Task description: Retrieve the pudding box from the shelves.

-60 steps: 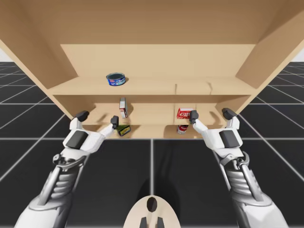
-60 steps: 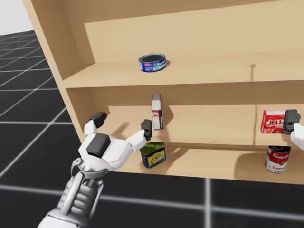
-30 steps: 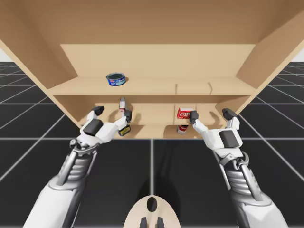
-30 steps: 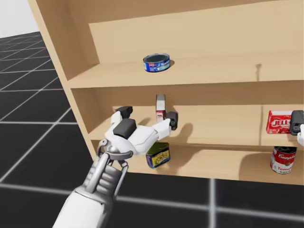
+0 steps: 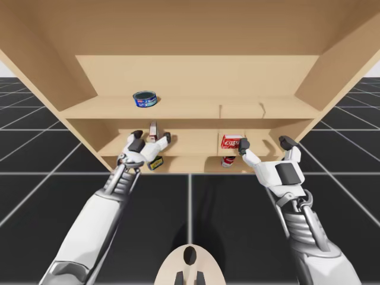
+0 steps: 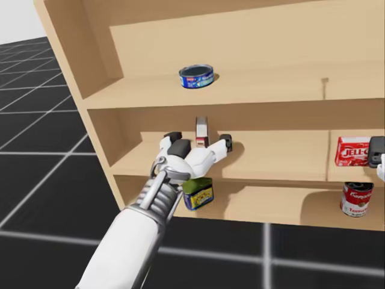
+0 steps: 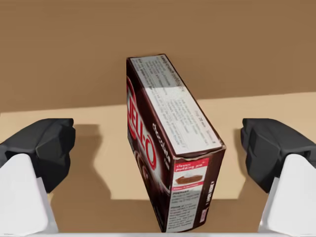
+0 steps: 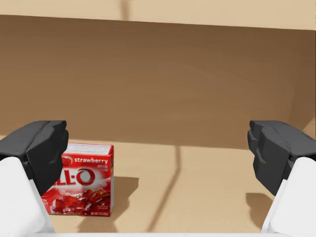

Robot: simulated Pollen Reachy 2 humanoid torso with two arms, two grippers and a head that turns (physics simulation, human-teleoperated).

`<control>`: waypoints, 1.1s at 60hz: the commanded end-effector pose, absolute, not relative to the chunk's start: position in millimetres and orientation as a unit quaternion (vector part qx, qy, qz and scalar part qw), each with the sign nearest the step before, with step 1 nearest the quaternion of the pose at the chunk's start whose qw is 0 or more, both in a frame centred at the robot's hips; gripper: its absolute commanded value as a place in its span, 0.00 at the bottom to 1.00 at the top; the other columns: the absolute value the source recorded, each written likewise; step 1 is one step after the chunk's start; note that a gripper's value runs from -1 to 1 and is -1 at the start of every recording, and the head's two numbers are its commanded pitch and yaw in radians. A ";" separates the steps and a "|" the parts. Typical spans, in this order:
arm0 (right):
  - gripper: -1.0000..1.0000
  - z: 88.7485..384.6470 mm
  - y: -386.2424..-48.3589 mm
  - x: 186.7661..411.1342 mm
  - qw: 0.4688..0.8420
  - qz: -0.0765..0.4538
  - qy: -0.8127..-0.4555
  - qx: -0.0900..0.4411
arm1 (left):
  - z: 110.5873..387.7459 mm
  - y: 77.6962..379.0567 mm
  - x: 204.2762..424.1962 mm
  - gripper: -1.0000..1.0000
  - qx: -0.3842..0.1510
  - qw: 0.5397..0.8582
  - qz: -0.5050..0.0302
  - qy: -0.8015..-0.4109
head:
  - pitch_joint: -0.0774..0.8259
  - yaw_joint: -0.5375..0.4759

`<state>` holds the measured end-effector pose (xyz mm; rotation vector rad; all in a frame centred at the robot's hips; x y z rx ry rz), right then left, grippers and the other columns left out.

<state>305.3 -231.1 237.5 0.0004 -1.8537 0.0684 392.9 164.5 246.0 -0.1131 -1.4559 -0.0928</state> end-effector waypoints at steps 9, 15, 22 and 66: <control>0.00 236.7 -231.3 305.1 0.601 0.025 -0.799 0.003 | 233.8 140.8 393.8 1.00 -0.072 0.751 -0.029 -0.656 | 0.56 0.79; 0.00 235.7 -231.9 306.2 0.602 0.025 -0.798 0.005 | 235.7 139.2 391.8 1.00 -0.063 0.745 -0.035 -0.663 | 0.56 0.79; 0.00 235.1 -232.0 307.4 0.603 0.025 -0.798 0.004 | 241.7 141.2 390.9 1.00 -0.053 0.735 -0.033 -0.675 | 0.56 0.79; 0.00 232.1 -232.5 313.9 0.597 0.039 -0.800 -0.056 | 274.5 172.5 278.4 1.00 -0.002 0.697 -0.086 -0.712 | 0.56 0.79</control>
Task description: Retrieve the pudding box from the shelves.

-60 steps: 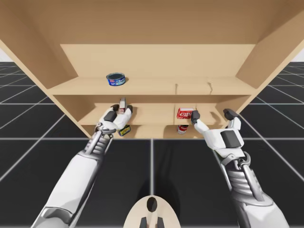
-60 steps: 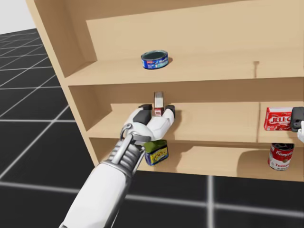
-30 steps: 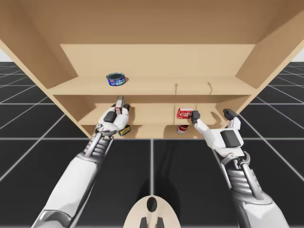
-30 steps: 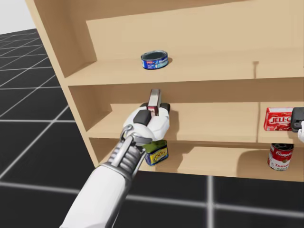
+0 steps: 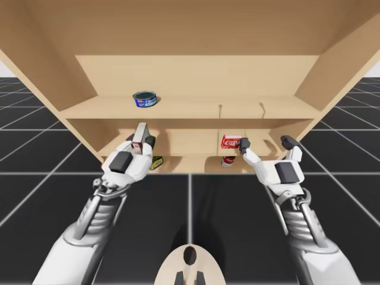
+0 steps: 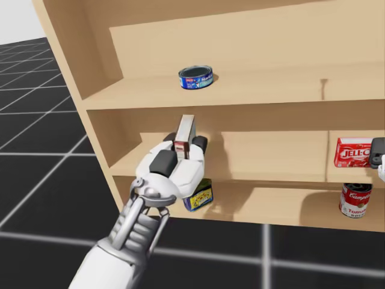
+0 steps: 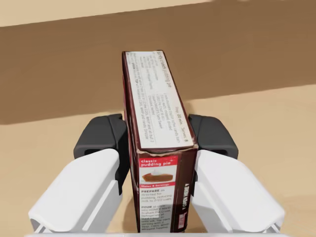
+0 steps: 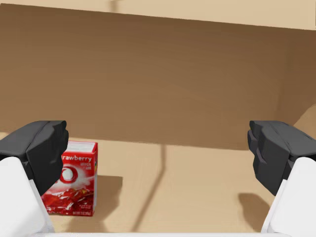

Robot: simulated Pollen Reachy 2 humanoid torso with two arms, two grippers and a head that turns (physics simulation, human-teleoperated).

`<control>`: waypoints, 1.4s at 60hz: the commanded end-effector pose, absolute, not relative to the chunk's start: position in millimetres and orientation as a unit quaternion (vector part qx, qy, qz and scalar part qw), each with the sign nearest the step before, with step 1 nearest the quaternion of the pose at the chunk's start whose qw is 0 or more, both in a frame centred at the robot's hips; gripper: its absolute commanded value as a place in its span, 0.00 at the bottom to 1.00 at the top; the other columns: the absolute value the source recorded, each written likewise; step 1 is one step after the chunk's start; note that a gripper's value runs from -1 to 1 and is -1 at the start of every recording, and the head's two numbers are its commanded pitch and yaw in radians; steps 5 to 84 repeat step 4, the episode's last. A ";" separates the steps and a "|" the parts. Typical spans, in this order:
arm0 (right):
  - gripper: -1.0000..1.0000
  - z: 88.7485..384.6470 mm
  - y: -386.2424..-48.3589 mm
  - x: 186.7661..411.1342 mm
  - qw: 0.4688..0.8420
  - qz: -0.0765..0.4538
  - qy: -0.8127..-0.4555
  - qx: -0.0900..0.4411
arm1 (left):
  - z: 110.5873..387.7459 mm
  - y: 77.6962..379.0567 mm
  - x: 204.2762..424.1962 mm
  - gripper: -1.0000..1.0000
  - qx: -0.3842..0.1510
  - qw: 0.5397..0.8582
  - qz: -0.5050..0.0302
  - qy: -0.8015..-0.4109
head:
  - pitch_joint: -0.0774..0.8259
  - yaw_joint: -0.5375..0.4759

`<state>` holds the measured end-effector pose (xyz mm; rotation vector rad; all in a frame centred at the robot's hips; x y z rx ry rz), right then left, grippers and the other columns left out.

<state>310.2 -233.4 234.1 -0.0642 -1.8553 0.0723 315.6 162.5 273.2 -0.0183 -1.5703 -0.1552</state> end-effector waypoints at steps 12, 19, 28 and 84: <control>0.00 231.2 -232.3 317.8 0.592 0.043 -0.803 -0.050 | 274.3 178.3 258.8 1.00 -0.001 0.695 -0.093 -0.713 | 0.56 0.79; 0.00 231.2 -232.3 317.8 0.592 0.043 -0.803 -0.050 | 274.3 178.3 258.8 1.00 -0.001 0.695 -0.093 -0.713 | 0.56 0.79; 0.00 231.2 -232.3 317.8 0.592 0.043 -0.803 -0.050 | 274.3 178.3 258.8 1.00 -0.001 0.695 -0.093 -0.713 | 0.56 0.79; 0.00 231.2 -232.3 317.8 0.592 0.043 -0.803 -0.050 | 274.3 178.3 258.8 1.00 -0.001 0.695 -0.093 -0.713 | 0.56 0.79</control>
